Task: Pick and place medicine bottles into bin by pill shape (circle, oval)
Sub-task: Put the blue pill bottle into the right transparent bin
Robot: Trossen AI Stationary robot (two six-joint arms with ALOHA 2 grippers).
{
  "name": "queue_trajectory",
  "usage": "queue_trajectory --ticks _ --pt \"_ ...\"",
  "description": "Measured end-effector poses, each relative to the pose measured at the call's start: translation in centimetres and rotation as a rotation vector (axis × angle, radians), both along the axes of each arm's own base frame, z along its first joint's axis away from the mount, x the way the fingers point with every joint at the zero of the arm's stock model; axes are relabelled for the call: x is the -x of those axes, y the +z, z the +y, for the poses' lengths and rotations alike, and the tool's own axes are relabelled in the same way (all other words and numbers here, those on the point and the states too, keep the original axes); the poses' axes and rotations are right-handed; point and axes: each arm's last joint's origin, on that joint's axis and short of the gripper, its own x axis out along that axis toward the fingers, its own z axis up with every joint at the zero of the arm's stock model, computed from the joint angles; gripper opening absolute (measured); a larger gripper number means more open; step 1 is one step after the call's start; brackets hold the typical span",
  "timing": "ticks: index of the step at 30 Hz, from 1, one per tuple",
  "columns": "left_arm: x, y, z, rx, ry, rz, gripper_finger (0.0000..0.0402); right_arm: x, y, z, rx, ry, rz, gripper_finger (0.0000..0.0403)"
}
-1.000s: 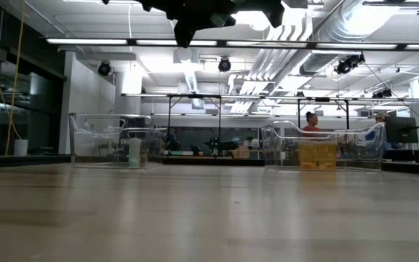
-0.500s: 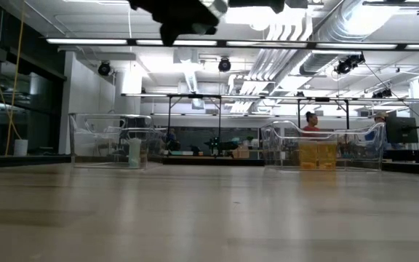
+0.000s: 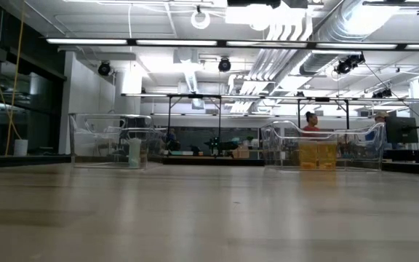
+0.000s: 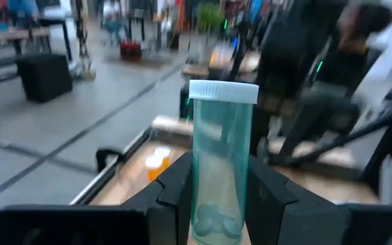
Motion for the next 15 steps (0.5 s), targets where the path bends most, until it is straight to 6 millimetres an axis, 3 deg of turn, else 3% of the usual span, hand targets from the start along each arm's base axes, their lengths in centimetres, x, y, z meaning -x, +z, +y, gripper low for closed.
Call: queue_trajectory --ticks 4,7,11,15 --pt "1.4 -0.6 -0.7 0.022 -0.032 -0.135 0.0087 0.1 -2.4 0.0 -0.062 0.002 -0.072 0.0296" --pt "1.7 -2.3 -1.2 0.061 -0.058 -0.225 0.0087 0.5 -3.8 0.2 -0.111 0.015 -0.190 0.0296" --pt "1.7 -4.9 -1.7 0.097 -0.089 -0.284 0.0087 1.3 -4.1 0.6 -0.162 0.088 -0.353 0.0296" --pt "1.6 -5.8 -2.0 0.107 -0.111 -0.324 0.0088 1.7 -4.2 1.0 -0.174 0.151 -0.395 0.0295"
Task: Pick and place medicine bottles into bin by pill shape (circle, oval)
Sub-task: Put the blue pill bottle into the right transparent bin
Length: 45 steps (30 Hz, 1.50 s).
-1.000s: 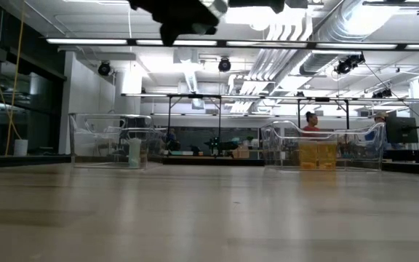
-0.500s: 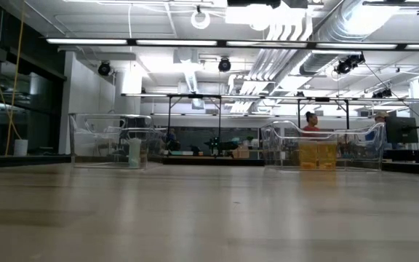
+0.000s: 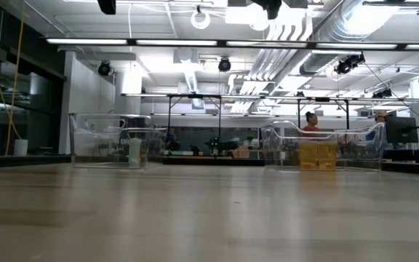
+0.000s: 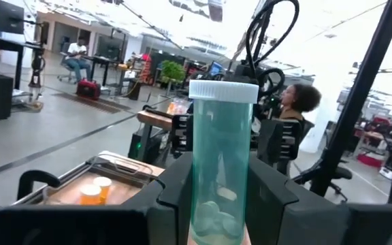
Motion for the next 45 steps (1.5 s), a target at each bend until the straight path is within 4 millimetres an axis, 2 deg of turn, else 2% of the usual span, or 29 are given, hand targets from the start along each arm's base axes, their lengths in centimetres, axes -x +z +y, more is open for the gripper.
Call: queue_trajectory --ticks 13,16,20,25,28,31,36,40,45 --pt "0.0 0.0 0.0 -0.024 0.010 0.001 0.0088 0.0 0.0 0.0 0.000 0.002 0.004 0.0295" --pt "0.1 0.2 0.2 -0.013 0.084 -0.001 0.0088 0.0 0.0 0.0 0.000 0.002 0.004 0.0295" --pt "0.5 1.4 1.6 0.010 0.303 0.057 0.0088 0.0 0.0 0.0 0.000 0.002 0.004 0.0295" --pt "1.0 1.5 5.1 0.099 0.508 0.324 0.0088 0.0 0.0 -0.1 -0.010 0.002 0.004 0.0295" --pt "1.2 -0.2 7.6 0.231 0.545 0.504 0.0088 0.0 0.0 -0.1 -0.021 0.000 0.004 0.0295" --pt "1.2 -3.0 9.9 0.369 0.566 0.693 0.0088 0.0 0.0 -0.1 -0.023 0.000 0.004 0.0295" --pt "0.6 -7.3 13.0 0.603 0.619 0.912 0.0088 0.0 -0.1 -0.1 -0.053 0.000 0.005 0.0295" --pt "-0.2 -9.6 14.4 0.690 0.615 0.994 0.0088 0.0 -0.1 -0.1 -0.054 0.000 0.007 0.0295" --pt "-1.0 -11.7 15.1 0.720 0.625 1.084 0.0088 0.0 -0.1 -0.1 -0.054 0.000 0.010 0.0295"
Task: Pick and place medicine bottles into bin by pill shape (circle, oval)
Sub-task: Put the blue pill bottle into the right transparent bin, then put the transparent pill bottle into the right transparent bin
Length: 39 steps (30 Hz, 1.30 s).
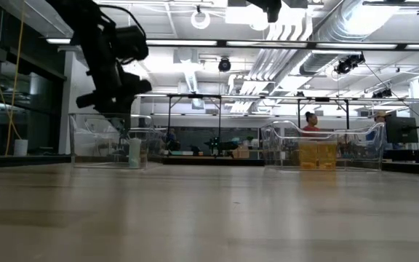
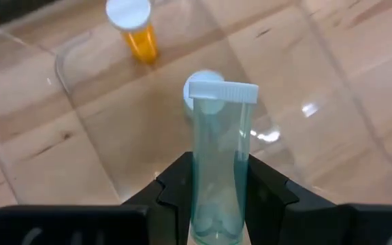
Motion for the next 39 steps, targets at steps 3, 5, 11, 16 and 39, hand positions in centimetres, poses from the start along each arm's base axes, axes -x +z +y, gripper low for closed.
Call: queue_trajectory --ticks 3,5,11,16,39 --pt "-0.3 -1.0 0.3 0.031 0.022 0.029 0.0088 0.0 0.0 0.0 0.000 0.000 0.002 0.0295" --pt "-0.5 -1.7 0.4 0.051 0.034 0.045 0.0088 0.0 0.0 0.0 0.000 0.000 0.002 0.0295" --pt "-0.8 -2.9 0.7 0.085 0.040 0.081 0.0108 0.0 0.0 0.0 0.000 0.000 0.002 0.0295" --pt "-0.9 -3.0 0.7 0.086 0.033 0.089 0.0137 0.0 0.0 0.0 0.000 0.000 0.001 0.0295" --pt "4.3 8.9 -4.4 -0.251 -0.045 -0.416 0.0182 0.0 0.0 0.0 0.003 -0.001 0.001 0.0295"
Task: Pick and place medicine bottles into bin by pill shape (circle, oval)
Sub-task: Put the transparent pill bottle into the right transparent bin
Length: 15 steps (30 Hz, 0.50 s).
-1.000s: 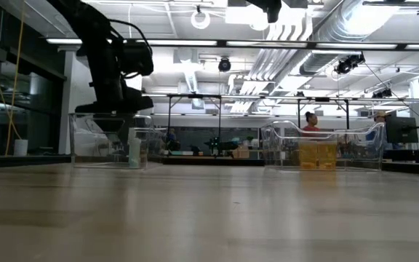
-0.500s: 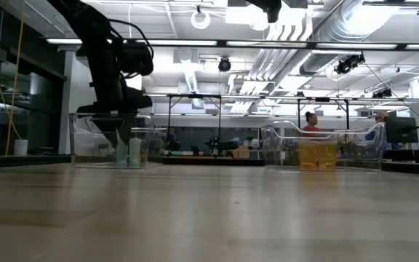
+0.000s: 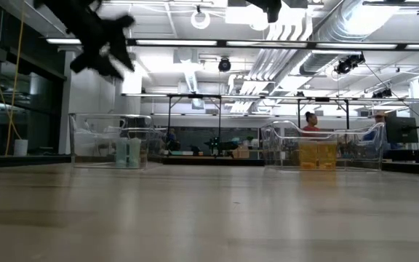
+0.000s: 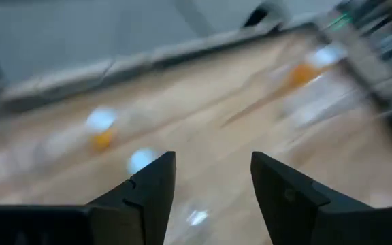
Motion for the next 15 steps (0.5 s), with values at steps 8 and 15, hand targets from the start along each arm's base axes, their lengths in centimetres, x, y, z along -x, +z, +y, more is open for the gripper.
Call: queue_trajectory --ticks 8,15 --pt "0.8 5.5 -5.0 -0.287 -0.241 -0.379 0.0182 0.0 0.0 0.0 0.032 0.000 0.001 0.0295" --pt "-1.2 5.3 -8.6 -0.443 -0.384 -0.550 0.0182 0.0 0.0 0.0 0.046 0.000 0.001 0.0295"
